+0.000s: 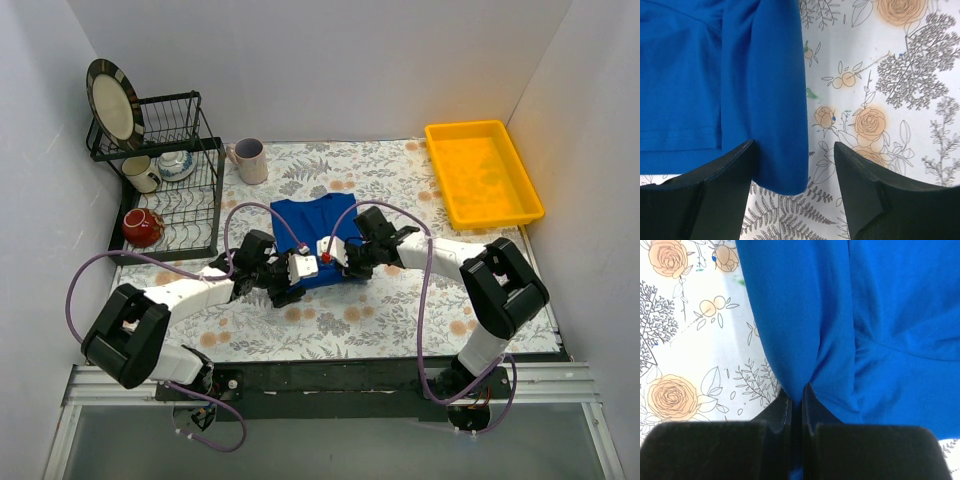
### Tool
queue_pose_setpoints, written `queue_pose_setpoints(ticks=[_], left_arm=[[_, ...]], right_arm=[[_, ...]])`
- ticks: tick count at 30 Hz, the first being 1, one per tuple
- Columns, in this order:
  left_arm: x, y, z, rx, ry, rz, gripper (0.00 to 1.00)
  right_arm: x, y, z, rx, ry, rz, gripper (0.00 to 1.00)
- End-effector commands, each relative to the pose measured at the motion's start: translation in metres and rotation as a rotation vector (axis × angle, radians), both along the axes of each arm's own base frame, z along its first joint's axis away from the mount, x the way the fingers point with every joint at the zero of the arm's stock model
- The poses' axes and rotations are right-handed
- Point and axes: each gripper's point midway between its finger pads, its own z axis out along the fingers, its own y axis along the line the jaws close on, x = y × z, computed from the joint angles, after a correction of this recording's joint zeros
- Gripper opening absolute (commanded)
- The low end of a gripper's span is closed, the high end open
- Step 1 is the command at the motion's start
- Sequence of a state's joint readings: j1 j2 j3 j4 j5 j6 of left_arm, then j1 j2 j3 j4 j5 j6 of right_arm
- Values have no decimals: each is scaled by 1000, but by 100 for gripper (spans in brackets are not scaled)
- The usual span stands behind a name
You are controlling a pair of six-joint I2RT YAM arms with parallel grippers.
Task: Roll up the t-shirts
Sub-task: Roll the T-shirt to the center of the board.
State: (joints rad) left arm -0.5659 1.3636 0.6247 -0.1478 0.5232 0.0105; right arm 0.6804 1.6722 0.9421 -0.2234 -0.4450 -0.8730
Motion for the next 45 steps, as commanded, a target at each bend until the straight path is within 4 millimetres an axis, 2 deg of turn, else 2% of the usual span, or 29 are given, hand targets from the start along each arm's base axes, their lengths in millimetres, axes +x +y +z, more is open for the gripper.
queue_pose_setpoints(ticks=[1,5,8,9,11,13,14,15,16,17,18,19,20,21,22,23,24,25,26,30,33,45], left_arm=[[11,-2,-4,6,-102,-27,63],[17,-6,-7,5,-116,-34,59],[20,-4,-11,32,-134,-40,43],[21,-2,-12,44,-137,-40,29],[16,5,-18,89,-110,-48,16],[18,7,-13,101,-90,-56,6],[7,15,-17,126,-15,-65,4],[7,9,-5,88,15,-82,2],[8,14,-2,81,51,-69,1],[-5,21,-5,98,135,-71,1],[-10,19,2,72,181,-92,1],[0,20,9,62,215,-79,1],[-14,25,12,71,321,-81,1],[-19,23,16,42,394,-96,1],[-6,21,23,29,440,-94,1],[-19,27,24,39,555,-87,1],[-19,27,27,29,606,-87,1],[-11,23,38,-6,614,-103,1],[-18,26,33,11,699,-97,1],[-17,25,31,32,799,-127,0],[-19,29,24,55,882,-128,0],[19,43,-3,48,967,-29,2]], right_arm=[[-7,1,-2,-20,107,-17,1],[-7,2,-4,-23,136,-22,1],[-9,1,-6,-27,156,-27,1],[-11,1,-5,-30,163,-25,1],[-15,-1,-6,-36,181,-23,1],[-19,-6,-6,-50,206,-28,1],[-21,-7,-3,-44,218,-25,1],[-20,-11,-2,-44,232,-34,1],[-23,-14,-1,-47,251,-33,1],[-30,-17,4,-49,285,-21,1],[-31,-23,5,-54,307,-25,1],[-33,-26,8,-55,321,-16,1],[-41,-30,13,-67,363,-8,1],[-40,-35,16,-64,367,-1,1],[-44,-36,22,-49,391,13,1],[-50,-41,30,-60,435,18,1],[-50,-44,33,-55,442,30,1],[-54,-46,37,-47,475,34,1],[-55,-48,38,-46,496,38,1],[-68,-60,43,-74,638,58,2],[-68,-61,38,-79,695,76,2],[-53,-55,22,-82,814,90,1]])
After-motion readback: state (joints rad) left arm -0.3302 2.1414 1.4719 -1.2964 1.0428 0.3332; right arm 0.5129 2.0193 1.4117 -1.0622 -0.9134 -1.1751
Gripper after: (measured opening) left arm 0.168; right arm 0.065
